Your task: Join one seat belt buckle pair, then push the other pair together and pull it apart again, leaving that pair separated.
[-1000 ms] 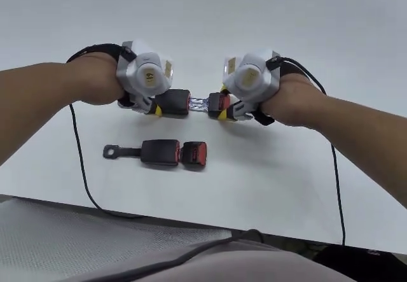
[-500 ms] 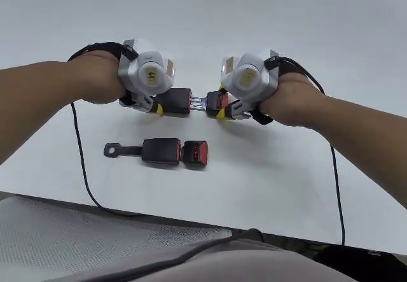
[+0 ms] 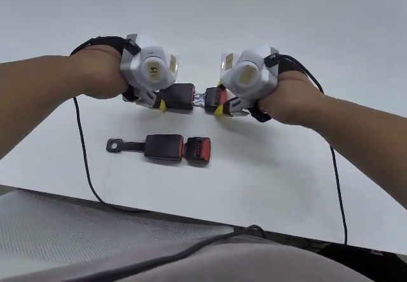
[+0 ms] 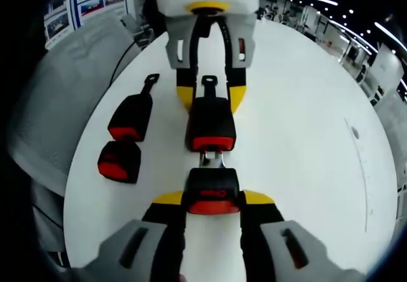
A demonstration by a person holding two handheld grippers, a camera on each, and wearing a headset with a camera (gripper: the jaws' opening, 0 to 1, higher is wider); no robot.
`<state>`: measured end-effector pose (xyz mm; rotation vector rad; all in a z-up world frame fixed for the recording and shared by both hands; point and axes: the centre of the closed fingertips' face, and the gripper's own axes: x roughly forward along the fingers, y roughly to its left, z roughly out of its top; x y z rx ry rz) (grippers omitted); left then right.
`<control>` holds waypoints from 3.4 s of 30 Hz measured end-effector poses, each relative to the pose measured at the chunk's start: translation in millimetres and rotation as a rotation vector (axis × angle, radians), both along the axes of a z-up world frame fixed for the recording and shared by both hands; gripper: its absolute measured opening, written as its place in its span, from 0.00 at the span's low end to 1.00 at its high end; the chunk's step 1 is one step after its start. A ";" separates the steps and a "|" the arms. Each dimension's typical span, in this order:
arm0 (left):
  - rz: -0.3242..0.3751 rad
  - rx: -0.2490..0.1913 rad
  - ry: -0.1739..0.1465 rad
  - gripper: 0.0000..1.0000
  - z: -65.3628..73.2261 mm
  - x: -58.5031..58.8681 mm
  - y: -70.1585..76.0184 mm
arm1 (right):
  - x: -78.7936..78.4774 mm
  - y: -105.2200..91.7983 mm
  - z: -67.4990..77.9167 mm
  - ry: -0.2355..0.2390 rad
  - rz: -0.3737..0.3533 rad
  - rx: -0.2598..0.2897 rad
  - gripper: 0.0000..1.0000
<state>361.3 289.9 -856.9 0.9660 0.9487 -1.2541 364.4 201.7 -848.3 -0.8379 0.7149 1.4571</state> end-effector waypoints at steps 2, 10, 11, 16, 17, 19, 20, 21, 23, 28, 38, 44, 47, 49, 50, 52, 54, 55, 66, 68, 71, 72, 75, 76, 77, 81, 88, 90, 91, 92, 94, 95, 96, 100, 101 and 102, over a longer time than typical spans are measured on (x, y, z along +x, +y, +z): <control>-0.007 -0.001 -0.002 0.31 0.0 -0.2 -0.2 | 0.6 1.0 -0.3 0.001 -0.005 -0.005 0.32; 0.004 -0.007 -0.005 0.30 -0.2 -0.1 0.3 | 2.4 6.1 -1.3 0.004 -0.015 -0.010 0.31; 0.004 -0.007 -0.004 0.30 -0.2 -0.2 0.4 | 2.4 6.2 -1.3 0.006 -0.020 -0.011 0.31; -0.006 -0.011 0.001 0.30 0.1 -0.5 0.1 | 4.4 8.6 -3.0 0.008 -0.025 -0.012 0.31; -0.008 -0.011 0.001 0.30 0.1 -0.6 0.0 | 4.4 9.0 -3.0 0.006 -0.022 -0.012 0.31; -0.010 -0.012 0.000 0.30 0.2 -0.6 0.0 | 4.3 9.5 -2.7 0.007 -0.022 -0.012 0.31; -0.009 -0.012 0.000 0.30 0.1 -0.6 -0.2 | 4.3 9.8 -2.7 0.007 -0.021 -0.012 0.31; -0.009 -0.013 0.000 0.30 0.0 -0.7 -0.2 | 4.1 10.0 -2.3 0.006 -0.019 -0.011 0.31; -0.010 -0.014 0.000 0.30 0.0 -0.6 -0.3 | 3.7 10.3 -2.3 0.007 -0.021 -0.013 0.31; -0.014 -0.014 0.001 0.30 -0.4 -0.5 -0.5 | 2.9 15.2 -2.6 0.003 -0.011 -0.010 0.31; -0.019 -0.012 0.002 0.30 -1.1 -0.1 -0.2 | 2.8 19.5 -5.2 0.001 -0.016 -0.011 0.31; -0.014 -0.018 -0.003 0.30 -1.3 0.1 0.3 | 3.1 19.9 -5.5 -0.001 -0.019 -0.005 0.31; -0.015 -0.017 -0.002 0.30 -1.5 0.3 0.1 | 3.1 20.2 -5.4 -0.002 -0.021 -0.004 0.31; -0.012 -0.017 -0.003 0.30 -1.6 0.4 0.2 | 3.1 20.3 -5.1 -0.002 -0.022 -0.002 0.31; -0.011 -0.018 -0.003 0.30 -1.6 0.5 0.3 | 3.1 20.4 -5.0 -0.002 -0.023 -0.002 0.31; -0.007 -0.020 -0.003 0.30 -1.8 0.6 0.5 | 3.1 20.5 -4.8 -0.004 -0.023 -0.001 0.31; 0.000 -0.020 -0.003 0.30 -1.9 0.7 0.7 | 2.9 20.4 -4.4 -0.005 -0.025 0.001 0.31; 0.001 -0.018 -0.003 0.31 -1.9 0.7 0.7 | 2.7 20.2 -4.2 -0.005 -0.026 0.003 0.31; 0.010 -0.015 -0.004 0.31 -1.6 0.3 0.5 | 1.6 14.2 -2.4 -0.004 -0.040 0.018 0.32; 0.013 -0.017 -0.001 0.31 -1.5 0.2 0.9 | 2.0 11.0 -2.4 -0.003 -0.045 0.016 0.32; 0.008 -0.020 0.000 0.31 -1.1 0.3 1.0 | 2.7 4.8 -1.7 -0.005 -0.045 0.024 0.32; 0.006 -0.020 -0.001 0.31 -1.1 0.2 1.0 | 2.4 5.0 -1.7 -0.004 -0.044 0.027 0.33; -0.003 -0.009 -0.006 0.31 -0.9 0.2 0.7 | 2.0 5.1 -1.4 -0.008 -0.045 0.030 0.33; -0.002 -0.007 -0.006 0.31 -0.8 0.3 0.7 | 2.0 5.2 -1.1 -0.008 -0.052 0.033 0.33; -0.001 -0.005 -0.005 0.31 -0.8 0.3 0.7 | 2.0 5.2 -0.8 -0.007 -0.054 0.036 0.33; 0.000 0.000 -0.006 0.31 -0.7 0.4 0.8 | 1.1 -1.6 -0.4 -0.011 -0.067 0.037 0.33; -0.002 0.008 -0.002 0.31 -0.6 1.0 1.0 | -2.6 -28.2 0.7 -0.010 -0.098 0.027 0.33; -0.003 0.012 -0.002 0.31 -0.6 0.7 0.8 | -3.3 -34.5 0.4 -0.010 -0.104 0.026 0.33; -0.003 0.014 -0.003 0.31 -0.5 0.5 0.8 | -3.6 -38.8 0.1 -0.010 -0.109 0.024 0.33; -0.003 0.014 -0.003 0.31 -0.5 0.4 0.7 | -3.7 -40.2 0.1 -0.011 -0.110 0.024 0.34; -0.001 0.015 -0.004 0.31 -0.3 -0.1 0.6 | -4.0 -50.2 -0.7 -0.016 -0.114 0.018 0.34; 0.000 0.016 -0.005 0.31 -0.2 -0.3 0.6 | -4.0 -55.3 -1.2 -0.017 -0.117 0.014 0.34; -0.002 0.016 -0.006 0.31 -0.1 -0.4 0.6 | -4.1 -59.3 -1.6 -0.019 -0.118 0.012 0.34; 0.003 0.014 -0.010 0.31 -0.1 -0.5 0.8 | -3.9 -78.0 -1.9 -0.026 -0.139 -0.002 0.34; 0.003 0.014 -0.010 0.31 -0.3 -0.4 0.9 | -4.6 -83.8 -2.1 -0.027 -0.142 -0.007 0.34; 0.003 0.015 -0.011 0.31 -0.4 -0.3 0.9 | -4.8 -85.2 -2.1 -0.028 -0.142 -0.008 0.34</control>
